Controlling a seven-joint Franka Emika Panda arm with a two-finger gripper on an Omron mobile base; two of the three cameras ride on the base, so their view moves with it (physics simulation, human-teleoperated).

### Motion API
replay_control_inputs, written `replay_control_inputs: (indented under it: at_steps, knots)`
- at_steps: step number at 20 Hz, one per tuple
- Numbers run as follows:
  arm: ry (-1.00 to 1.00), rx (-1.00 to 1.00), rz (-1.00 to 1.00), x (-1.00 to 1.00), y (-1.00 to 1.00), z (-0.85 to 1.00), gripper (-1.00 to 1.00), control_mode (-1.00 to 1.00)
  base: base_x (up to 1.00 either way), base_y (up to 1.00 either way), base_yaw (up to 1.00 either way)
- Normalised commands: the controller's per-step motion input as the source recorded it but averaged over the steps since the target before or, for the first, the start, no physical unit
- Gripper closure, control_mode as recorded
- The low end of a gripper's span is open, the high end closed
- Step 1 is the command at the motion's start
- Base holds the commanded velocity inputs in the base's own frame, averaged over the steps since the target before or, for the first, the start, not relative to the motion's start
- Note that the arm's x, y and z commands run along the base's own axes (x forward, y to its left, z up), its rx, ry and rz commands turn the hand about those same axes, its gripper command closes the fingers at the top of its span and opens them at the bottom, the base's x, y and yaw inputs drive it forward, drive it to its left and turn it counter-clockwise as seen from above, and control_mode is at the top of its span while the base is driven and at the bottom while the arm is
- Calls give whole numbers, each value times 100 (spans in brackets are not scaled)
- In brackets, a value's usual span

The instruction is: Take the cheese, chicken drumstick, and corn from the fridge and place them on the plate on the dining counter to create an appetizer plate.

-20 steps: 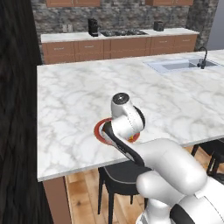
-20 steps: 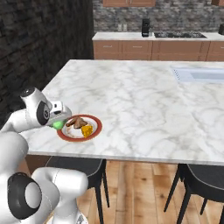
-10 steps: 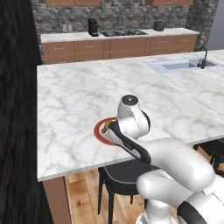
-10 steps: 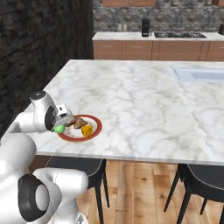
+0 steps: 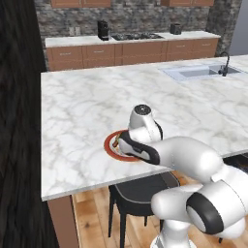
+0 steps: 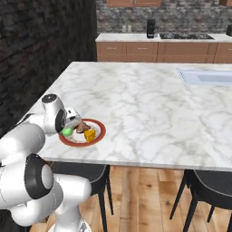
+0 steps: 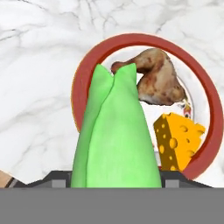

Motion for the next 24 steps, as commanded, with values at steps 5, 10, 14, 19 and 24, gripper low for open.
replay_control_inputs:
  at_steps: [5, 10, 14, 19, 24]
  knots:
    - [4, 0, 0, 31, 0, -31, 100, -100, 0, 0, 0]
    - [7, 0, 0, 19, 0, -37, 100, -100, 0, 0, 0]
    - [3, 0, 0, 29, 0, -33, 100, -100, 0, 0, 0]
    - [1, 0, 0, 35, 0, -39, 100, -100, 0, 0, 0]
    - [1, 0, 0, 38, 0, -37, 100, -100, 0, 0, 0]
